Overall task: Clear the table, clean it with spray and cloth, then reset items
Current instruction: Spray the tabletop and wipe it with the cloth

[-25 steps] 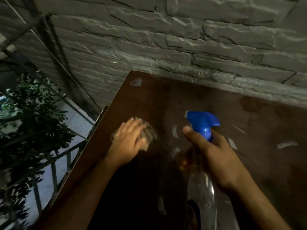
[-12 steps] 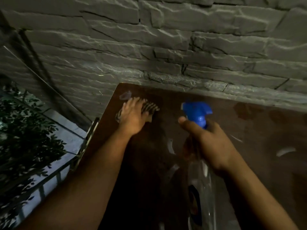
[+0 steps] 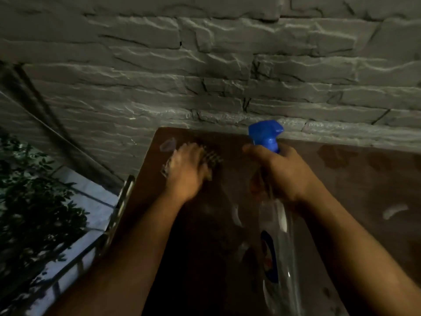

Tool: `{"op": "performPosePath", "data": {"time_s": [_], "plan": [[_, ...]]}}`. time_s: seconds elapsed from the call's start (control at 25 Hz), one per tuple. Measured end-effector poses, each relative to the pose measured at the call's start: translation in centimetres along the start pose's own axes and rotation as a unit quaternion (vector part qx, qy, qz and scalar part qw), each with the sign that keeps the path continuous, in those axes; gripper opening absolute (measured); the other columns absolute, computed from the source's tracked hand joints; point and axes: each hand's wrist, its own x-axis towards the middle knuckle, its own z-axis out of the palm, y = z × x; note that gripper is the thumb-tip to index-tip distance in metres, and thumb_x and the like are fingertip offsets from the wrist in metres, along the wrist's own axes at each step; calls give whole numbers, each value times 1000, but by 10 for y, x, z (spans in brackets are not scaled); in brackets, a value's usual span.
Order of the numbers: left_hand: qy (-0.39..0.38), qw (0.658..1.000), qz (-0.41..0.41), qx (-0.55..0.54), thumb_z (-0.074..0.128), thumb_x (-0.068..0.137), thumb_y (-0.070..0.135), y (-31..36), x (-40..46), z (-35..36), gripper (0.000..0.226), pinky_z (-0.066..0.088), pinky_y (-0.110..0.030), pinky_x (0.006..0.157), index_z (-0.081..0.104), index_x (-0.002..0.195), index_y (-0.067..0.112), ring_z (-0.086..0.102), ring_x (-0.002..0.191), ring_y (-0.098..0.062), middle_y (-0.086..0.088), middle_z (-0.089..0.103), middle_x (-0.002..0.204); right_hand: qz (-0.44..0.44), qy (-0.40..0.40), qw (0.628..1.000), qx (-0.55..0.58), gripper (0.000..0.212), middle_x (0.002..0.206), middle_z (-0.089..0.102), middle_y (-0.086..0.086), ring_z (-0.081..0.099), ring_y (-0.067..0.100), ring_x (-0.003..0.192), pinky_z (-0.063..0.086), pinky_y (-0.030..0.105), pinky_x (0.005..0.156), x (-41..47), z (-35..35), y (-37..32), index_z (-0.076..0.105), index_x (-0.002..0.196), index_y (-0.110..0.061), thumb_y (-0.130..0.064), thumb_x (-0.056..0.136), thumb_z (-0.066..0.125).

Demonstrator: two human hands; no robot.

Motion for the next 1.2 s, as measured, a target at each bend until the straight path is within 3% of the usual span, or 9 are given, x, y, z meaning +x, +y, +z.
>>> {"op": "performPosePath", "data": {"time_s": [0.12,0.32,0.36,0.52,0.68,0.76,0.92,1.08,1.2], "plan": [[-51,988,145,6,29,93,49,-9,-43,2,57,3,-38,121,30,147,30,1,145,-6,13,15,157,-5,13,1000,6,27,59,61,8,55,20,50,45,35,53,-5,-7,3,58,88,-12,-38,85,65],[50,977,-207,-33,49,95,41,-15,39,-6,63,9,-41,120,28,147,13,15,145,-25,-8,21,157,-2,14,1000,23,31,55,59,12,54,21,44,44,31,47,-5,-7,6,57,92,-10,-38,83,65],[51,973,-224,-18,49,94,44,0,47,-5,66,11,-42,119,28,146,10,18,144,-26,-12,24,155,-5,15,1000,20,31,55,60,11,54,18,43,43,31,49,-6,-6,7,58,90,-10,-39,82,65],[22,997,-69,2,45,93,50,34,19,10,65,14,-40,119,27,146,18,14,146,-21,-3,23,156,-5,9,1000,25,29,50,60,6,54,15,43,44,30,50,-11,-3,6,58,78,-12,-40,78,65],[91,948,-303,-40,51,93,44,-2,57,-4,64,21,-42,117,31,144,11,19,145,-27,-11,28,155,-18,26,999,17,34,53,61,11,54,20,45,44,38,57,-7,-11,8,58,79,-11,-44,76,66],[71,955,-289,-2,40,98,43,14,71,-3,64,17,-44,118,26,146,5,13,146,-30,-14,25,155,-13,26,999,22,34,54,62,14,54,20,44,44,35,54,-6,-11,8,58,81,-9,-42,79,66],[45,992,-118,9,35,98,46,36,50,16,60,21,-42,118,30,146,12,17,146,-25,-9,29,155,-15,10,1000,19,37,60,65,21,55,22,48,45,40,59,-7,-6,10,60,80,-11,-47,78,69],[51,961,-272,27,26,99,47,3,71,6,64,14,-43,119,20,150,8,9,147,-29,-13,17,158,3,15,999,45,36,58,61,24,58,29,47,48,37,52,-5,-17,11,58,87,-9,-43,78,68],[49,962,-267,12,31,100,41,44,78,11,61,14,-44,118,23,148,4,11,146,-32,-17,20,157,0,25,999,40,35,60,63,23,58,28,49,47,40,56,-6,-18,10,59,86,-10,-43,76,67]]}}
